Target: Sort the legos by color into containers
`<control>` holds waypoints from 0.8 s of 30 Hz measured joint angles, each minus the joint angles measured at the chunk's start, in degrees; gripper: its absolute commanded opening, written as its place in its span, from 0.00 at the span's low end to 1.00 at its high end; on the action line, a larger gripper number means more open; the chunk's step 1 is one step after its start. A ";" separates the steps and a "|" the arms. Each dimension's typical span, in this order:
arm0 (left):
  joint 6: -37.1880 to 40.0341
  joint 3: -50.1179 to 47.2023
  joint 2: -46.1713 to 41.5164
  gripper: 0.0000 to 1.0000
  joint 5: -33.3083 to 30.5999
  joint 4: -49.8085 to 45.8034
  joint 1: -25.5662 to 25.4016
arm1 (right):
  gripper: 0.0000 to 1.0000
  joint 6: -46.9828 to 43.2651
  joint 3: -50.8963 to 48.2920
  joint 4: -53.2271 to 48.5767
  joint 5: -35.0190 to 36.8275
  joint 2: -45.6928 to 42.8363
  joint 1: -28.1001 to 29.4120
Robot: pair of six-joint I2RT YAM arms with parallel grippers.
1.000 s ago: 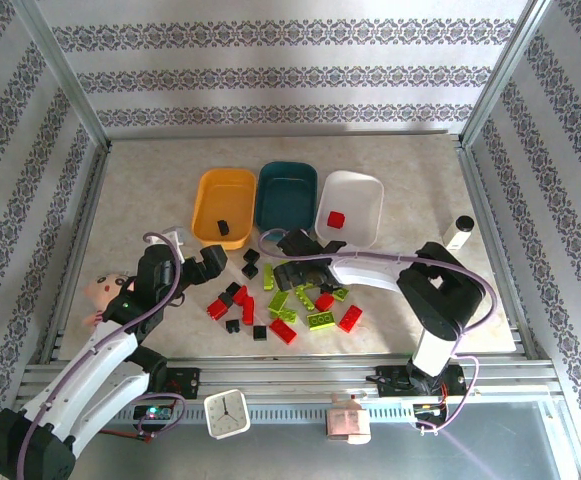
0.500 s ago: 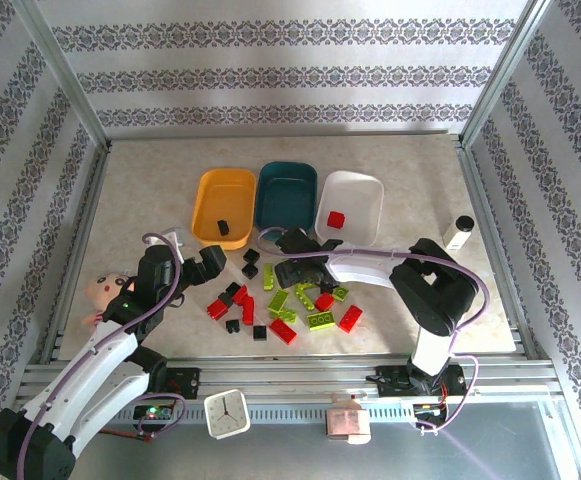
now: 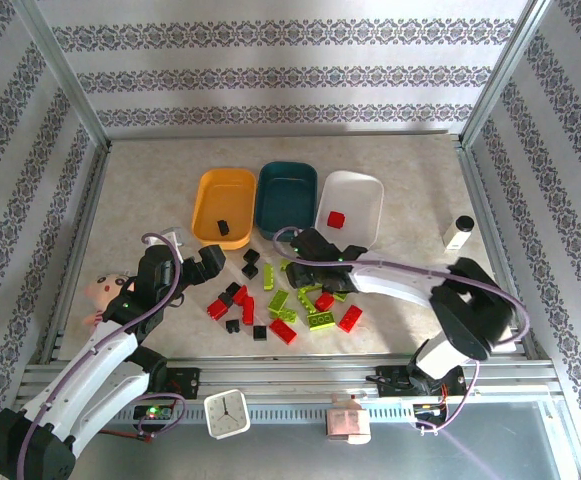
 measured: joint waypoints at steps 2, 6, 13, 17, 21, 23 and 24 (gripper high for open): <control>-0.02 0.00 -0.17 0.99 0.00 -0.02 0.00 | 0.58 -0.09 -0.24 -0.66 -0.87 -3.72 0.00; 0.00 0.00 -1.81 0.99 -0.39 -0.94 0.00 | 0.57 -0.83 2.34 -2.23 -3.89 -7.19 0.00; -0.02 -0.92 -7.37 0.99 -1.31 -2.64 0.00 | 0.55 -2.95 17.62 -2.49 -6.32 1.90 -0.50; -0.24 -1.90 -9.53 0.99 -1.49 -3.02 0.00 | 0.54 -3.10 24.09 -1.92 -6.67 8.66 -3.54; -0.42 -3.52 -10.01 0.99 -1.11 -2.73 0.02 | 0.54 -2.23 30.49 -2.25 -6.32 17.27 -8.72; -0.42 -4.42 -9.90 0.99 -0.57 -2.62 0.02 | 0.55 -1.77 33.33 -2.91 -5.90 21.24 -10.67; -0.39 -4.74 -9.66 1.00 -0.09 -2.60 0.02 | 0.56 -1.62 34.53 -3.32 -5.60 23.02 -11.47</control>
